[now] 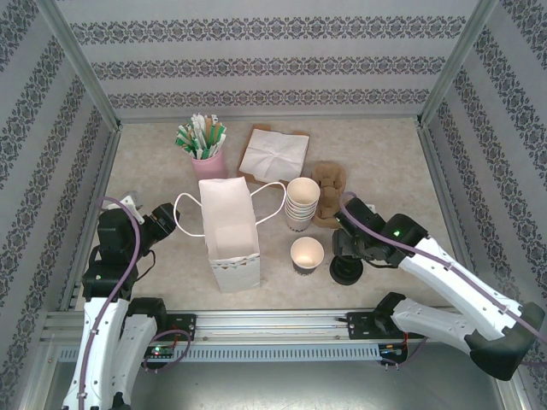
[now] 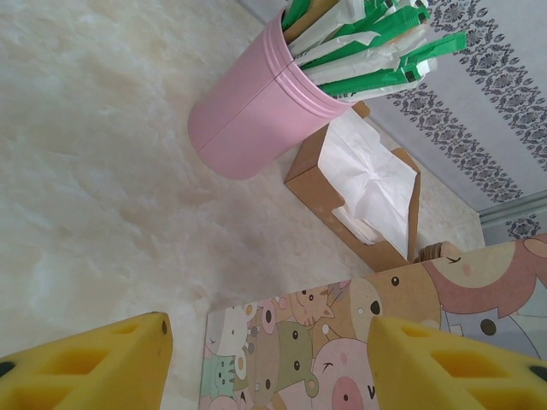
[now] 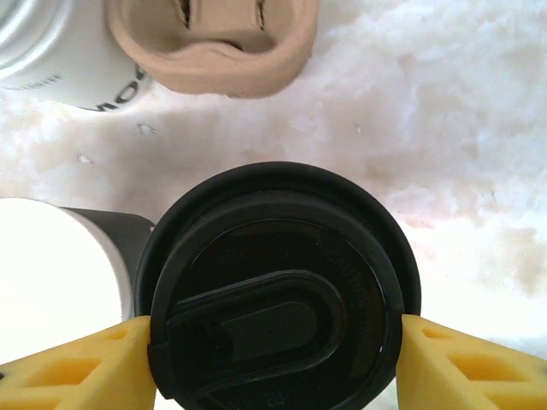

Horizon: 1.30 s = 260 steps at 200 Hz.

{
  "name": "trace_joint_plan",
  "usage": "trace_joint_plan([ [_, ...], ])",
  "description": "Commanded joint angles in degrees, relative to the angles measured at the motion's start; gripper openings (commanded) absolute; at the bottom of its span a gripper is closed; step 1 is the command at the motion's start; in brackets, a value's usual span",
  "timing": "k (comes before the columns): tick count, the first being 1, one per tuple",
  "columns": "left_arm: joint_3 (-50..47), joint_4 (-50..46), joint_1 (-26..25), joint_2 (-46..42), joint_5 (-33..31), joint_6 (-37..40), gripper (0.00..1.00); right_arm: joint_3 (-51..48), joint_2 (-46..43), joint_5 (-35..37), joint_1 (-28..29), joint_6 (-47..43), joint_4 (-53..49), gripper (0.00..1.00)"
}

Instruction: Pack the takeout coffee

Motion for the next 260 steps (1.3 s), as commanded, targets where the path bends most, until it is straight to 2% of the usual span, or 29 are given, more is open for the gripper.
trace_joint_plan([
  [1, -0.1, -0.1, 0.5, -0.5, -0.1, -0.2, 0.63, 4.0, 0.9, 0.9, 2.9, -2.7, -2.6, 0.65],
  [53, 0.0, -0.5, 0.5, -0.3, 0.5, -0.1, 0.63, 7.5, 7.3, -4.5, 11.2, -3.7, 3.4, 0.65],
  [88, 0.0, -1.2, 0.5, -0.4, 0.6, 0.1, 0.63, 7.1, 11.3, -4.3, 14.4, -3.6, 6.1, 0.65],
  [157, -0.1, -1.6, 0.5, -0.5, 0.8, 0.4, 0.63, 6.3, 16.5, -4.4, 14.8, -4.0, 7.4, 0.66],
  [260, -0.3, -1.7, 0.5, -0.5, 0.5, 0.4, 0.63, 5.2, 18.6, -6.0, 15.1, -4.3, 6.7, 0.66],
])
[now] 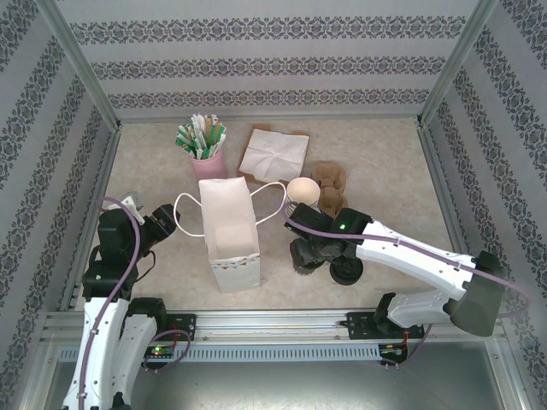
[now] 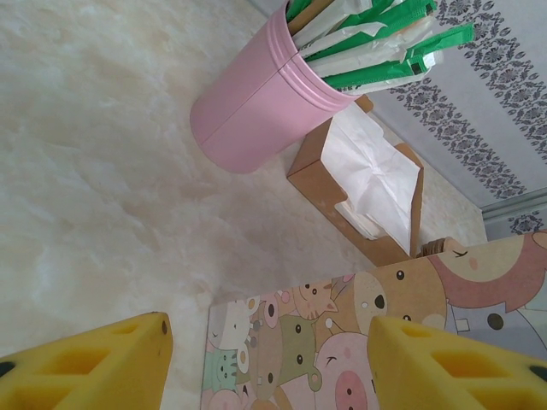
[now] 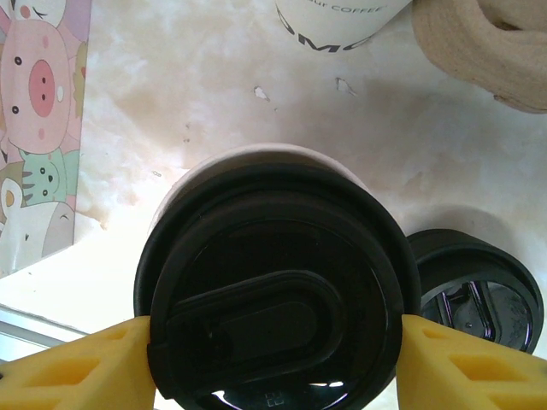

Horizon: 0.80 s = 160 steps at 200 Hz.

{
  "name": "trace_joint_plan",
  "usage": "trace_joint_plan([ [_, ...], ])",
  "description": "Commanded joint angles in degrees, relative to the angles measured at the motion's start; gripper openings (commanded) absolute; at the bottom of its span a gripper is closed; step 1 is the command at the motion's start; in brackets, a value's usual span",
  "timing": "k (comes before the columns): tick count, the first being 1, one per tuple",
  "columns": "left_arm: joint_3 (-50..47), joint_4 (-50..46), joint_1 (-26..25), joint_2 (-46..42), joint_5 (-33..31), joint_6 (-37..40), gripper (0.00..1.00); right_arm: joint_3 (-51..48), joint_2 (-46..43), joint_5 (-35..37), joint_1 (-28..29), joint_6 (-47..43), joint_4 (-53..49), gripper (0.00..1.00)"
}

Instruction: Pack the takeout coffee

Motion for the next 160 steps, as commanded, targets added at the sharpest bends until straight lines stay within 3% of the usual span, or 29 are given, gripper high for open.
trace_joint_plan([
  [1, -0.3, -0.8, 0.5, -0.5, 0.3, 0.4, 0.63, -0.6, 0.9, -0.4, 0.8, -0.8, -0.6, 0.66],
  [160, -0.5, -0.7, 0.5, -0.7, 0.3, 0.0, 0.63, -0.1, 1.1, 1.0, 1.0, 3.4, -0.5, 0.66],
])
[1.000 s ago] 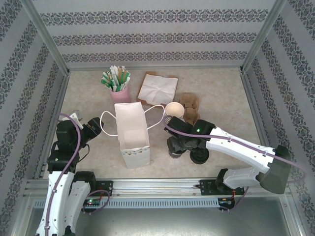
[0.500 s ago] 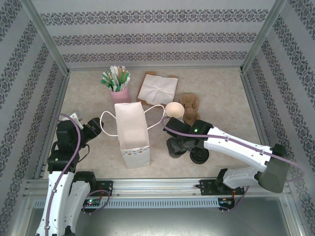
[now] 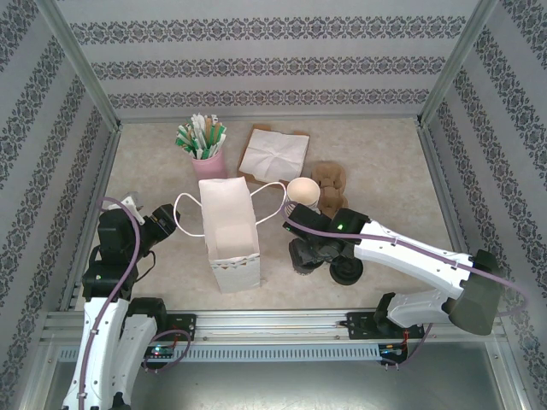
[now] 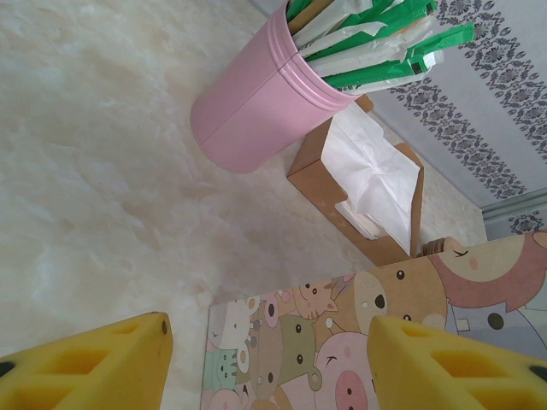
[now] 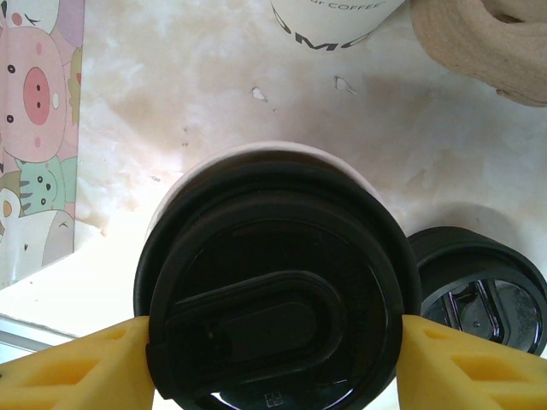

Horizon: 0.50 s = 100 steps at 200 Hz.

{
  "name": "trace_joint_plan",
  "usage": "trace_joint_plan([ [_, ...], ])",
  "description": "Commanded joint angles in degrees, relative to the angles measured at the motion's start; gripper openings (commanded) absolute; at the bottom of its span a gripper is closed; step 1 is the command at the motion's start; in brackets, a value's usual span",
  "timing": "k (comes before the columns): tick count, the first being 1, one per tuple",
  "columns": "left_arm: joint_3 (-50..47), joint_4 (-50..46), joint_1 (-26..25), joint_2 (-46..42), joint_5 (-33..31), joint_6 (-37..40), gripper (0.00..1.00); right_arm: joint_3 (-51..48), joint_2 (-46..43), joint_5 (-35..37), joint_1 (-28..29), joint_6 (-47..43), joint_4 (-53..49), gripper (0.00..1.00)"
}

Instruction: Pack the takeout coffee

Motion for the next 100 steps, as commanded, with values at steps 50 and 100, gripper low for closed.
trace_joint_plan([
  [50, -0.6, -0.8, 0.5, -1.1, 0.2, 0.0, 0.63, 1.2, 0.3, 1.5, 0.8, 1.1, -1.5, 0.66],
  [100, -0.4, -0.6, 0.5, -1.1, 0.1, -0.1, 0.63, 2.9, 0.6, 2.6, 1.0, 0.2, -2.2, 0.66],
])
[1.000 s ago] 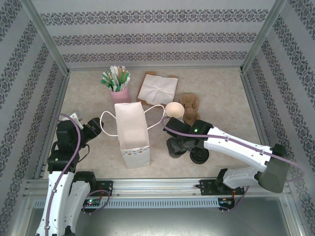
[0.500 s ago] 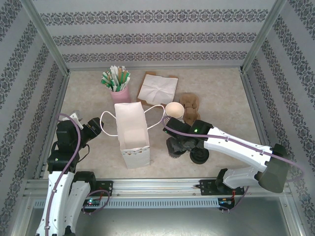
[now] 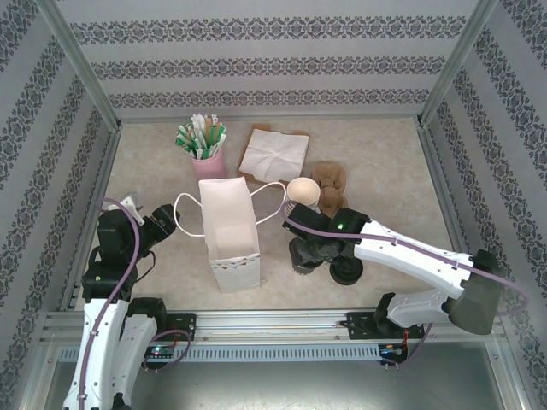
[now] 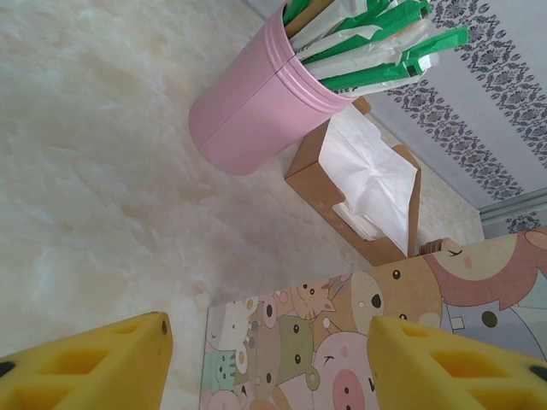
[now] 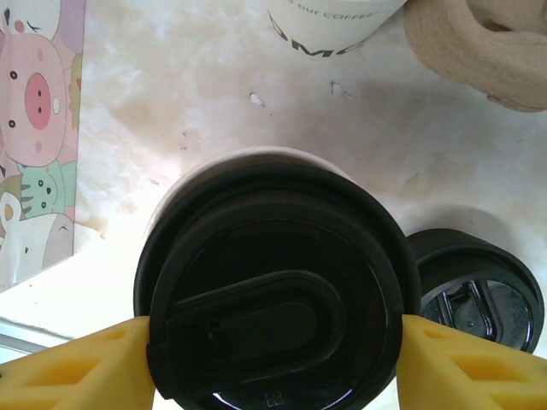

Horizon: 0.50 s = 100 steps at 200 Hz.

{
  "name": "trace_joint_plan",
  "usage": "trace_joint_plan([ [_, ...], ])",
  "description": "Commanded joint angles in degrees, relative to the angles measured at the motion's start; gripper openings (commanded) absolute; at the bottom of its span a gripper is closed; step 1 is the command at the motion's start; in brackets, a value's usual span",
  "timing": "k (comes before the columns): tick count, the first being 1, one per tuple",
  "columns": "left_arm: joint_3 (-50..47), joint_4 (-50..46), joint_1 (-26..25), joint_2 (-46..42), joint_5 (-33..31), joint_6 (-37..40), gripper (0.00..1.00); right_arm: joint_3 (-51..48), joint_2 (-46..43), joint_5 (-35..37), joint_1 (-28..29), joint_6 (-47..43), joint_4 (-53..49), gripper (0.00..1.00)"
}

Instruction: Pack the takeout coffee

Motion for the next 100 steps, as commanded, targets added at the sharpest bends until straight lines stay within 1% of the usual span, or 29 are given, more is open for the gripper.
trace_joint_plan([
  [1, -0.4, -0.7, 0.5, -0.6, 0.1, -0.2, 0.63, 1.9, 0.5, 1.7, 0.8, 0.1, -1.5, 0.66],
  [100, -0.5, -0.7, 0.5, -0.5, 0.3, -0.2, 0.63, 1.1, 3.1, 1.1, 1.1, -0.2, -1.3, 0.67],
])
